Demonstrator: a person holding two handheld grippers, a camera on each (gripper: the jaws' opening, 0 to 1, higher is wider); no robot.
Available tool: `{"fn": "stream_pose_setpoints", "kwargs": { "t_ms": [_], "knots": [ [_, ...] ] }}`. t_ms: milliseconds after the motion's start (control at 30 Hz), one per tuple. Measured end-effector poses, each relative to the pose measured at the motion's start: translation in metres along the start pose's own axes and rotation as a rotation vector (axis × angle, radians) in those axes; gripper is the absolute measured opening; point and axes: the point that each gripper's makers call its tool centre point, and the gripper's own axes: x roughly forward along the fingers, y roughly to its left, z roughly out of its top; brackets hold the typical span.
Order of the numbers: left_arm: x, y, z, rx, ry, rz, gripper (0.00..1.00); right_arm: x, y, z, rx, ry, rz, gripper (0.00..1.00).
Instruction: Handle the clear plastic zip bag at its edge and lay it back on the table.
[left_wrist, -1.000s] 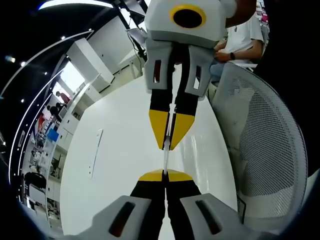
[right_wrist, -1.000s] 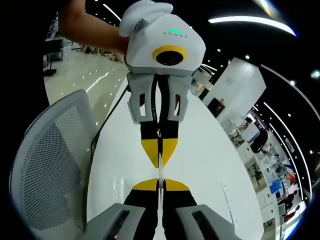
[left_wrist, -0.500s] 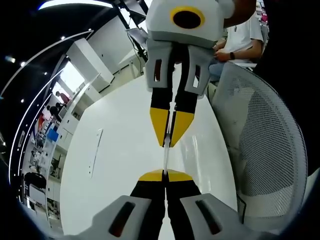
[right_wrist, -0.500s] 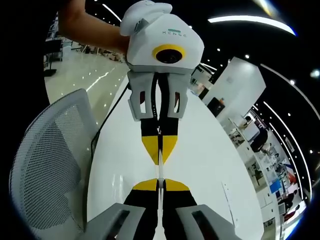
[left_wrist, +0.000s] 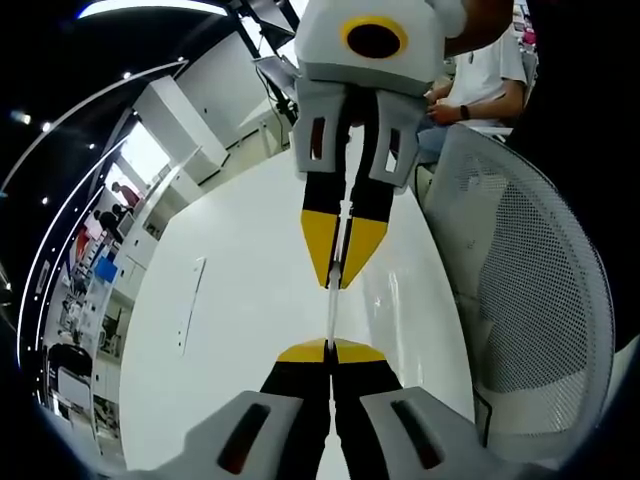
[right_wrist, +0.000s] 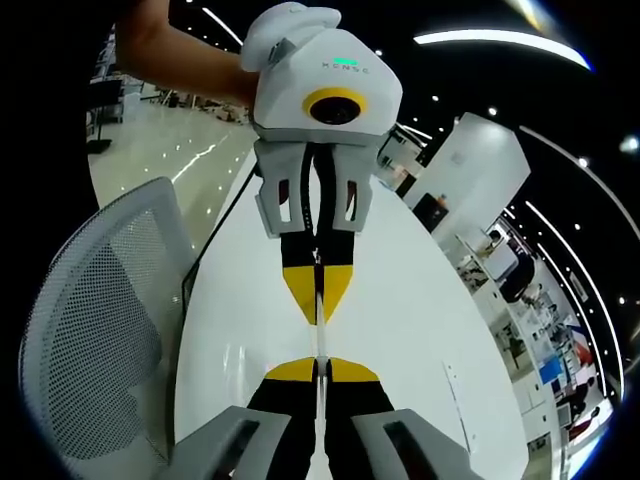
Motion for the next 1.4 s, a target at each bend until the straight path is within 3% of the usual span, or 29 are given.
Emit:
{"fn": "stream_pose_setpoints", "kwargs": {
  "t_ms": [1400],
  "knots": [
    [-0.005,0.001,-0.010,-0.017,0.010,0.004,0.00,-0.005,-0.002,-0.012,0.022,0.015,-0.011,0.00]
  ]
}}
